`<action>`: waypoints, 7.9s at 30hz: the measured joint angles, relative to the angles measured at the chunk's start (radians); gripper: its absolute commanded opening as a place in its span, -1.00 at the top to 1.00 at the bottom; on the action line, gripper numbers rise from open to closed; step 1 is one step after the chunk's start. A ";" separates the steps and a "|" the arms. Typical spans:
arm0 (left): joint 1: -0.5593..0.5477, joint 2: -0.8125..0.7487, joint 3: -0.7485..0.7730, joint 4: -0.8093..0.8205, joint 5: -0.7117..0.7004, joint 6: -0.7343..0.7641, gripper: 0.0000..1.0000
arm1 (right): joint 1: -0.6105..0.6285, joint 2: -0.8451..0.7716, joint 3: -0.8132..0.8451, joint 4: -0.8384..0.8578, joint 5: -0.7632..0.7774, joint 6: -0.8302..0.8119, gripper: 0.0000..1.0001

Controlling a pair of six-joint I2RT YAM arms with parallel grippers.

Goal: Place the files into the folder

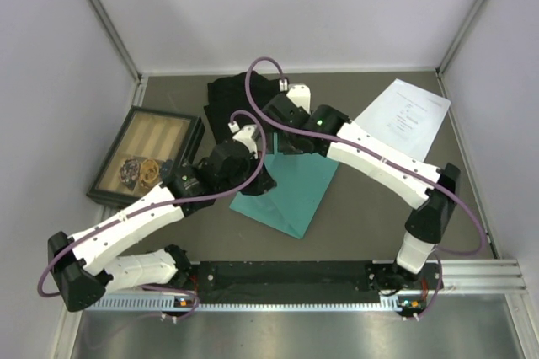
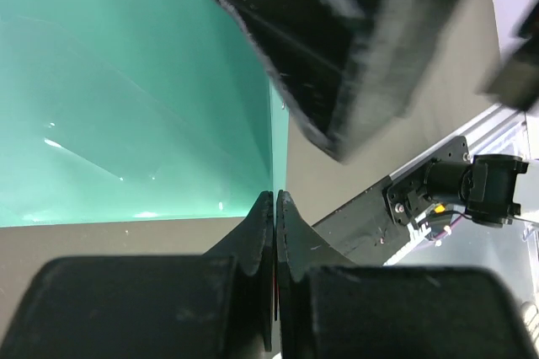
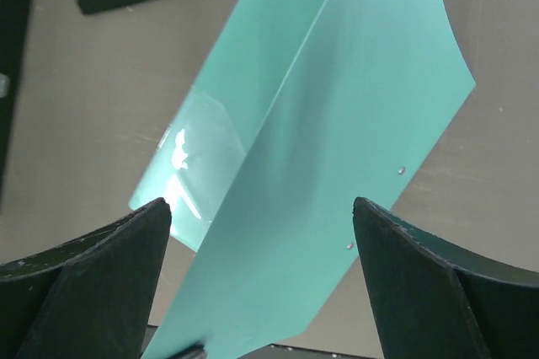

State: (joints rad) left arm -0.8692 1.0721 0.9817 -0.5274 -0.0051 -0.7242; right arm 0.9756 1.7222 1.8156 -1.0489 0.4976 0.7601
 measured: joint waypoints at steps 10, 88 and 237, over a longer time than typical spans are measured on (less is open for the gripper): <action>-0.032 0.006 0.000 0.005 -0.027 -0.010 1.00 | -0.019 0.021 -0.003 -0.036 -0.007 0.029 0.25; -0.035 0.948 0.311 0.460 0.143 -0.092 -0.22 | -0.714 -0.554 -0.742 0.254 -0.371 -0.311 -0.84; 0.035 1.815 1.463 0.576 0.074 -0.774 1.00 | -1.285 0.307 -0.519 1.021 -0.963 -0.079 -0.91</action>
State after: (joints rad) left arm -0.8345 2.8868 2.4447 0.0483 0.0685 -1.4982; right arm -0.3096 2.0296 1.2968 -0.0277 -0.4656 0.6807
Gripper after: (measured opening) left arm 0.010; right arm 0.947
